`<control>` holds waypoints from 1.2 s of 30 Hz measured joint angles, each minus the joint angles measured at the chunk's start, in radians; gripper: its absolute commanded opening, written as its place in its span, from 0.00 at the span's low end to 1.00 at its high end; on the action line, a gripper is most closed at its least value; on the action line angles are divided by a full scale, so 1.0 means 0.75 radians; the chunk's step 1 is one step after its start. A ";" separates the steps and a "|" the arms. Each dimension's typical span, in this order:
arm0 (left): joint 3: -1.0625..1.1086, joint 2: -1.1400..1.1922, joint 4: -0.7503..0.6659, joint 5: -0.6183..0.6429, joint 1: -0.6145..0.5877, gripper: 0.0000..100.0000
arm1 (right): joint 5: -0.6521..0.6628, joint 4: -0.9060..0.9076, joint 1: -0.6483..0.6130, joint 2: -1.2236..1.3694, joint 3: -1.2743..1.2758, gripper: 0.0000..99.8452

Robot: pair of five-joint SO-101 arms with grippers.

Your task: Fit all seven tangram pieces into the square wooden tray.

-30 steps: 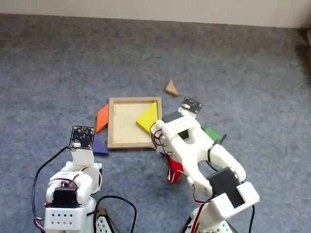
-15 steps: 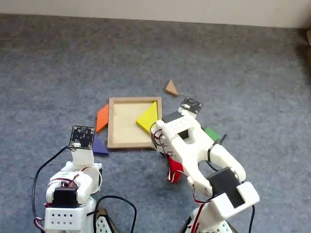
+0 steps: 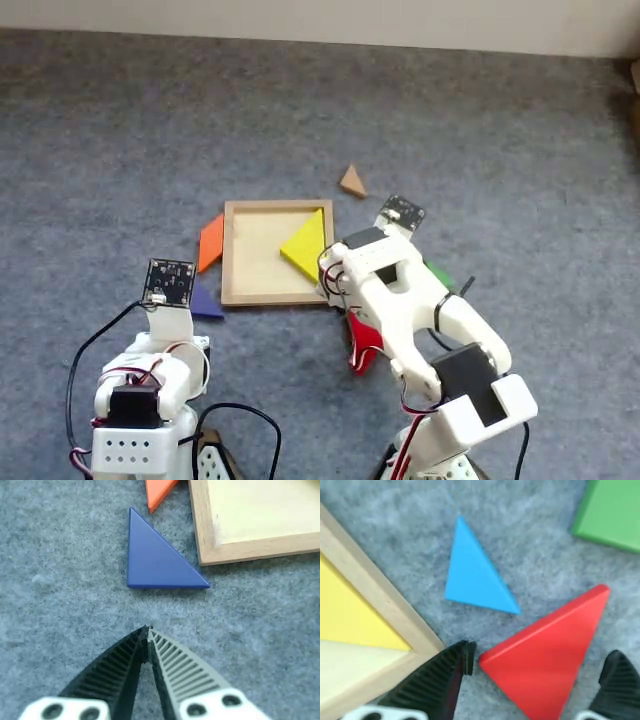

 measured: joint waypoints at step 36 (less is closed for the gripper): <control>0.000 0.000 0.000 0.000 0.000 0.01 | 0.004 0.100 -0.037 0.000 -0.004 0.17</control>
